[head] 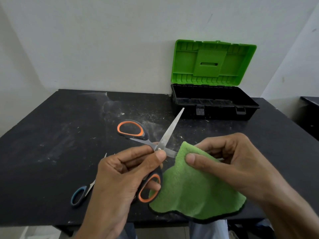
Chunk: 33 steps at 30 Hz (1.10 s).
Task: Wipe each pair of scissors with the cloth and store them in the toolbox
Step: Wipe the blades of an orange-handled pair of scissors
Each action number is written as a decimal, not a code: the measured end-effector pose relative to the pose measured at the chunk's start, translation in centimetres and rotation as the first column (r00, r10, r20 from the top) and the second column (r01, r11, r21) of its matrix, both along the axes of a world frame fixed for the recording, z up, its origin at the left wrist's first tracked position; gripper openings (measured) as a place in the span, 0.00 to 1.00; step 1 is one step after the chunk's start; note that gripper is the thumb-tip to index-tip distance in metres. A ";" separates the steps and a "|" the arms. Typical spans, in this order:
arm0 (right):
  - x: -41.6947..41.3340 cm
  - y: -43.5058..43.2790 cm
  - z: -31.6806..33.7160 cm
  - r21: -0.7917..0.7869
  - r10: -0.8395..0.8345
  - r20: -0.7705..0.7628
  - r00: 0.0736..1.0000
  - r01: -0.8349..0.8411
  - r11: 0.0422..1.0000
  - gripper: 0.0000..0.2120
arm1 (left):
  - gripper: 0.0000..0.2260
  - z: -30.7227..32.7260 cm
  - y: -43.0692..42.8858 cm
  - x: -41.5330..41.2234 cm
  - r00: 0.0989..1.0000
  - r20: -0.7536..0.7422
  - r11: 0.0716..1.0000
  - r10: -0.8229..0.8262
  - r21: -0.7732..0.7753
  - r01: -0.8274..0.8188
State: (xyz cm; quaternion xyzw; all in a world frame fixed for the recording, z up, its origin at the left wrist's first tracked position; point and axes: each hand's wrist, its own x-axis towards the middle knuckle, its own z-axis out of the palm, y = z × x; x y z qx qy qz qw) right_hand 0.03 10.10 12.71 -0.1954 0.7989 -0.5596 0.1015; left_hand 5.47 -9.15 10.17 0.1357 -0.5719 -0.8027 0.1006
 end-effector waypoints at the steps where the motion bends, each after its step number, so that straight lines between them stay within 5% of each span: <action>1: 0.0 0.0 -0.1 0.002 0.003 -0.003 1.000 -0.003 1.000 0.06 | 0.13 0.0 0.0 0.0 1.000 0.002 1.000 0.015 -0.001 -0.015; 15: 0.2 2.2 0.1 -0.118 0.006 -0.007 1.000 -0.007 0.993 0.05 | 0.10 0.3 -0.6 0.0 0.996 0.037 0.992 0.077 0.095 -0.081; 23: 0.2 3.6 -1.4 -0.371 0.022 0.084 0.996 0.010 0.928 0.24 | 0.14 1.3 -0.4 0.7 0.995 -0.020 0.988 0.098 0.122 -0.095; 29: 0.7 3.7 -1.1 -0.255 -0.010 0.024 1.000 0.016 0.967 0.11 | 0.12 2.0 0.4 1.3 0.981 -0.172 0.984 0.090 -0.138 -0.114; 33: 1.0 3.1 -0.9 -0.197 -0.021 -0.027 0.999 0.015 0.980 0.08 | 0.07 1.9 0.9 1.1 0.968 -0.214 0.970 0.132 -0.172 -0.171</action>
